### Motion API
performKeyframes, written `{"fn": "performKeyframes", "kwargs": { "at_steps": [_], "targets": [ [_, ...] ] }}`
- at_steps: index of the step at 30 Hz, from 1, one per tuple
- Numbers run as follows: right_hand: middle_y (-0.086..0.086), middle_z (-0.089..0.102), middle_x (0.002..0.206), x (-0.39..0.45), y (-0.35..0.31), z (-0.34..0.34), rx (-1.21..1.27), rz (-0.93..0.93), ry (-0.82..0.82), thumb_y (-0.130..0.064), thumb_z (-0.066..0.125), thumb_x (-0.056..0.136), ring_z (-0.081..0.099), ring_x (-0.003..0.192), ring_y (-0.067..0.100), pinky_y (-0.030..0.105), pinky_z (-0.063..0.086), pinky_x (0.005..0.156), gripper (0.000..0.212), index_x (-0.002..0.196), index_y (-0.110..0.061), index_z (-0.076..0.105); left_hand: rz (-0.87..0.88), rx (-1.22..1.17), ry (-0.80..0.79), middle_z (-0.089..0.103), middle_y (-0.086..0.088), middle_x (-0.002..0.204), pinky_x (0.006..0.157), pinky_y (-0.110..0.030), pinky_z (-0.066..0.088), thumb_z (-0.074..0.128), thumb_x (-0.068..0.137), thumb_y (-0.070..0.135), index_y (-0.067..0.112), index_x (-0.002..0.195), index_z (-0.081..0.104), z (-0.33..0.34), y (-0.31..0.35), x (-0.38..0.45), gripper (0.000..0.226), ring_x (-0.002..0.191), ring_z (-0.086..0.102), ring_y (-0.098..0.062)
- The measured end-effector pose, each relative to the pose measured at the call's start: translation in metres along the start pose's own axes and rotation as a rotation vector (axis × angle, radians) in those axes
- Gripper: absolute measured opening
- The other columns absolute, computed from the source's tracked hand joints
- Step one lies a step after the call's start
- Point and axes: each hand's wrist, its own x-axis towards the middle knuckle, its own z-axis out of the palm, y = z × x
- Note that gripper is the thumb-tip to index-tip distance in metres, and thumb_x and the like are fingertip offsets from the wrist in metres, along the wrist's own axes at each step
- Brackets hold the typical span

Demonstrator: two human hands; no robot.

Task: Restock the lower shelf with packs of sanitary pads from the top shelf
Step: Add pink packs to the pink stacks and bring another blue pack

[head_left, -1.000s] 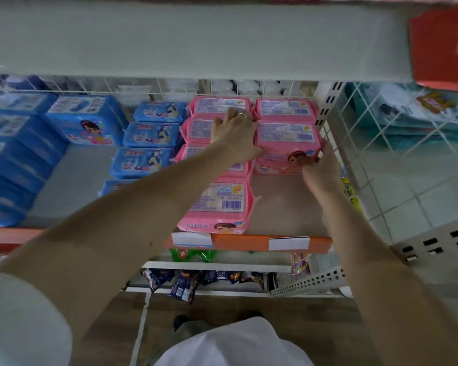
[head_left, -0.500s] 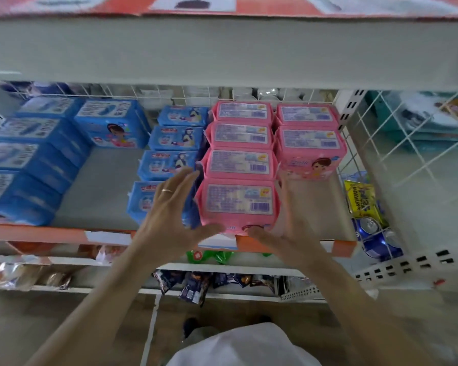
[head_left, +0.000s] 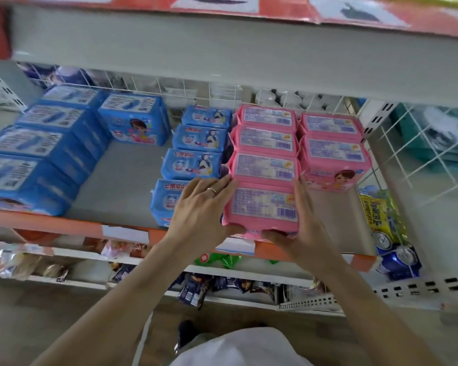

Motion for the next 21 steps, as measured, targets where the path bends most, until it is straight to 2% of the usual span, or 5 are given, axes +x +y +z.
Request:
{"fn": "performKeyframes", "kwargs": {
  "at_steps": [4,8,12,17,21],
  "targets": [
    [-0.007,-0.010,0.168,0.004,-0.005,-0.006,-0.191,0.009,-0.023,-0.095,0.045,0.067,0.014,0.154,0.018,0.056,0.041,0.111,0.122,0.159,-0.033,-0.007,0.004,0.056,0.046,0.062,-0.006,0.138,0.118,-0.059,0.018,0.069,0.071,0.066,0.012,0.139,0.057,0.005,0.001,-0.001,0.088,0.131,0.054,-0.030],
    [-0.013,-0.016,0.166,0.000,-0.013,-0.014,-0.221,0.063,-0.064,-0.098,0.044,0.062,0.004,0.151,0.007,0.053,0.034,0.116,0.126,0.159,-0.036,-0.006,-0.024,-0.007,0.068,0.060,-0.006,0.139,0.115,-0.064,0.015,0.073,0.073,0.059,0.014,0.141,0.051,0.009,0.008,-0.015,0.084,0.134,0.050,-0.030],
    [-0.015,-0.018,0.164,0.001,-0.024,-0.014,-0.237,0.119,-0.075,-0.086,0.054,0.062,-0.008,0.145,-0.003,0.049,0.025,0.119,0.121,0.155,-0.042,-0.009,-0.040,0.002,0.067,0.060,-0.008,0.139,0.113,-0.068,0.019,0.082,0.071,0.054,0.019,0.138,0.052,0.010,0.008,-0.012,0.081,0.133,0.050,-0.032],
    [-0.021,-0.017,0.160,-0.006,-0.032,-0.012,-0.246,0.155,-0.030,-0.083,0.056,0.064,0.001,0.149,0.009,0.055,0.026,0.116,0.117,0.155,-0.043,-0.005,-0.043,-0.010,0.013,0.052,-0.007,0.147,0.116,-0.065,0.009,0.078,0.076,0.052,0.024,0.143,0.046,0.012,0.009,-0.013,0.080,0.139,0.043,-0.032],
    [-0.015,-0.007,0.165,-0.024,-0.055,-0.011,-0.297,0.172,-0.004,-0.098,0.036,0.067,0.010,0.149,0.012,0.052,0.023,0.117,0.104,0.146,-0.058,-0.018,-0.003,-0.048,0.067,0.033,-0.003,0.160,0.114,-0.065,0.019,0.066,0.084,0.052,0.027,0.151,0.033,0.010,0.006,-0.034,0.079,0.144,0.031,-0.027]
  ]
}}
